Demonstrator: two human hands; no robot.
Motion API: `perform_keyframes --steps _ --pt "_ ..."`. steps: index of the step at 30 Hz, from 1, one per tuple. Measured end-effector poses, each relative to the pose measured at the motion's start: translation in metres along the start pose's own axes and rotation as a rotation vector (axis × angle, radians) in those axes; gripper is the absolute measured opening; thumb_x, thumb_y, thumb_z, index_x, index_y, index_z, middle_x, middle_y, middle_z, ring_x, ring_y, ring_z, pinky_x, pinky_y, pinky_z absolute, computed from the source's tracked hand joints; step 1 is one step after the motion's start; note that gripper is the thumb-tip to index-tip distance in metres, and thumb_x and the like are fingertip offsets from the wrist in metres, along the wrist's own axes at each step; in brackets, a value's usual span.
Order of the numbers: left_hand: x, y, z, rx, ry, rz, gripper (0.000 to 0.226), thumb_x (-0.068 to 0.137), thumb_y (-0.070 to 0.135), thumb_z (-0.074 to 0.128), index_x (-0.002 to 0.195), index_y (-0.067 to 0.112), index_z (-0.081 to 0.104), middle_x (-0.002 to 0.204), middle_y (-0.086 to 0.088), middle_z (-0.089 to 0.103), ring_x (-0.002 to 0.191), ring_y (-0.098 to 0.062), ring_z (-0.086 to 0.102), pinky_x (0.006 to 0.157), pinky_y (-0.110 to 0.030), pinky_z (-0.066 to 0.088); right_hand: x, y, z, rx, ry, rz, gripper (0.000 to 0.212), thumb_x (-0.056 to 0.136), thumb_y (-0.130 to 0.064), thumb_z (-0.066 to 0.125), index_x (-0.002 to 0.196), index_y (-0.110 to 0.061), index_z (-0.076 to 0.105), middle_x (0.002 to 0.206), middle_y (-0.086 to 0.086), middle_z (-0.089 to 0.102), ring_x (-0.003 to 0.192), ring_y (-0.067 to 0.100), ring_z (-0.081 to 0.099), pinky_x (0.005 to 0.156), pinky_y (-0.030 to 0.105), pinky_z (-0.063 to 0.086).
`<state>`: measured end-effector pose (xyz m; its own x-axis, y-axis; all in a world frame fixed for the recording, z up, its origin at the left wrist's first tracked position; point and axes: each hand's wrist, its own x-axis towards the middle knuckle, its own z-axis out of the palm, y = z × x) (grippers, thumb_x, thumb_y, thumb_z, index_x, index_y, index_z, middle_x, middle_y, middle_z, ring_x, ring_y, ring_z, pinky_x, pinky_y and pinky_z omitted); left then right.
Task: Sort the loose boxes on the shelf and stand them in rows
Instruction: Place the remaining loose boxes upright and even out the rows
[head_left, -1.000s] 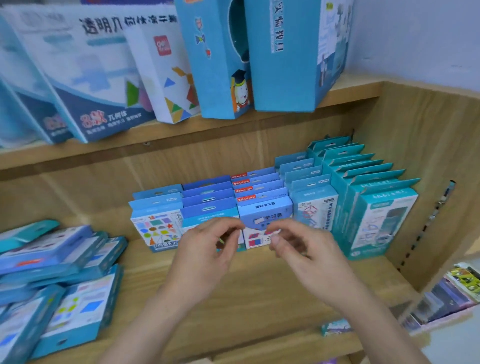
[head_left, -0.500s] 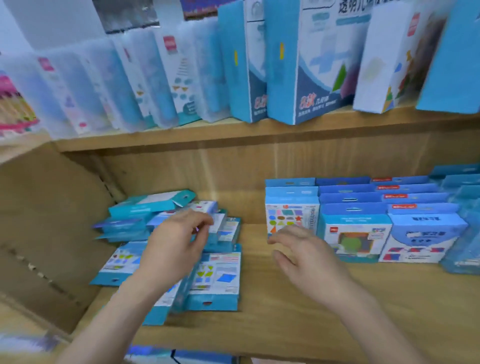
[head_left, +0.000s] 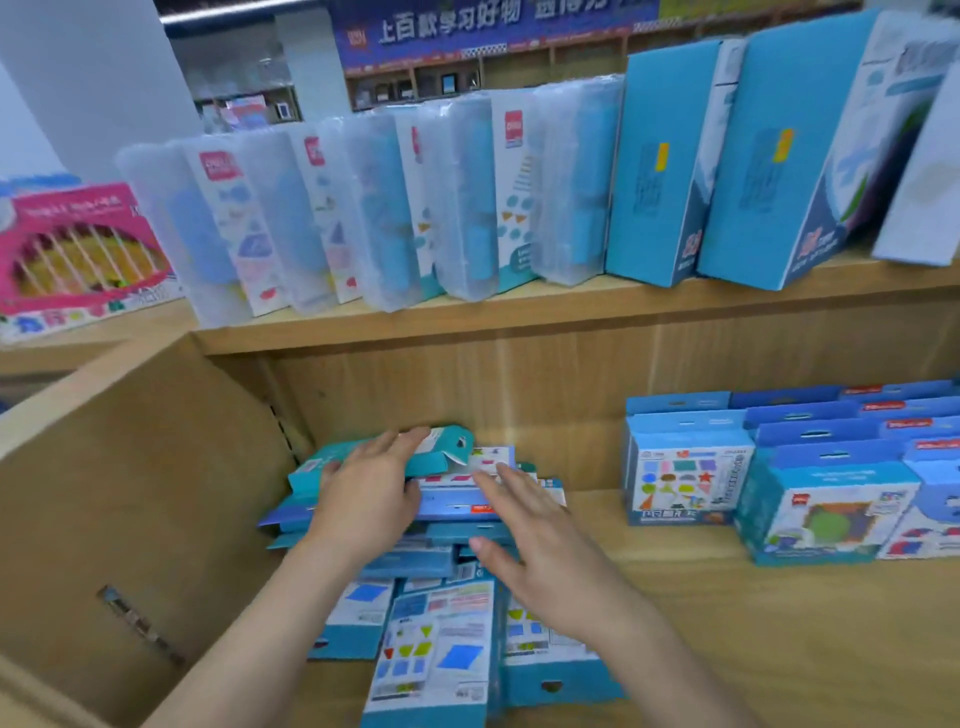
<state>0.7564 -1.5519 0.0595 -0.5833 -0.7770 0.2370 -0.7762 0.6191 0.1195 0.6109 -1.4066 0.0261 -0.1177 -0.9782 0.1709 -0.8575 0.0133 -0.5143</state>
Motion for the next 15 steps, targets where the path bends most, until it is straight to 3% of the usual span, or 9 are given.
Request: perform_keyframes --steps 5,9,12,15 --pt "0.017 -0.004 -0.009 0.038 -0.082 0.029 0.053 0.090 0.034 0.057 0.139 0.037 0.039 0.133 0.000 0.057 0.114 -0.024 0.056 0.088 -0.034 0.049 0.007 -0.002 0.008 -0.110 0.055 0.057 0.051 0.099 -0.046 0.034 0.147 -0.039 0.019 0.158 -0.009 0.015 0.145 0.011 0.010 0.115 0.033 0.023" --pt "0.021 0.002 -0.015 0.260 -0.065 0.206 0.050 0.090 0.023 0.049 0.139 0.031 0.037 0.118 -0.006 0.065 0.100 -0.029 0.062 0.079 -0.038 0.052 0.012 -0.001 0.010 -0.104 0.106 0.069 0.045 0.099 -0.043 0.035 0.144 -0.038 0.032 0.153 -0.012 0.027 0.141 0.009 0.021 0.111 0.029 0.029" --pt "0.021 -0.002 -0.021 0.232 0.017 0.170 0.041 0.087 0.021 0.049 0.128 0.027 0.047 0.106 -0.004 0.068 0.092 -0.029 0.063 0.072 -0.036 0.051 0.015 0.001 0.011 -0.065 0.137 0.084 0.045 0.098 -0.046 0.037 0.142 -0.035 0.038 0.150 -0.014 0.034 0.137 0.007 0.029 0.109 0.027 0.032" --pt "-0.003 -0.009 -0.026 0.003 0.259 0.273 0.037 0.084 0.020 0.057 0.120 0.025 0.057 0.107 0.002 0.069 0.094 -0.021 0.065 0.073 -0.032 0.052 0.013 -0.003 0.004 0.038 0.132 0.123 0.053 0.096 -0.050 0.040 0.144 -0.032 0.033 0.148 -0.016 0.034 0.135 0.003 0.032 0.107 0.022 0.031"
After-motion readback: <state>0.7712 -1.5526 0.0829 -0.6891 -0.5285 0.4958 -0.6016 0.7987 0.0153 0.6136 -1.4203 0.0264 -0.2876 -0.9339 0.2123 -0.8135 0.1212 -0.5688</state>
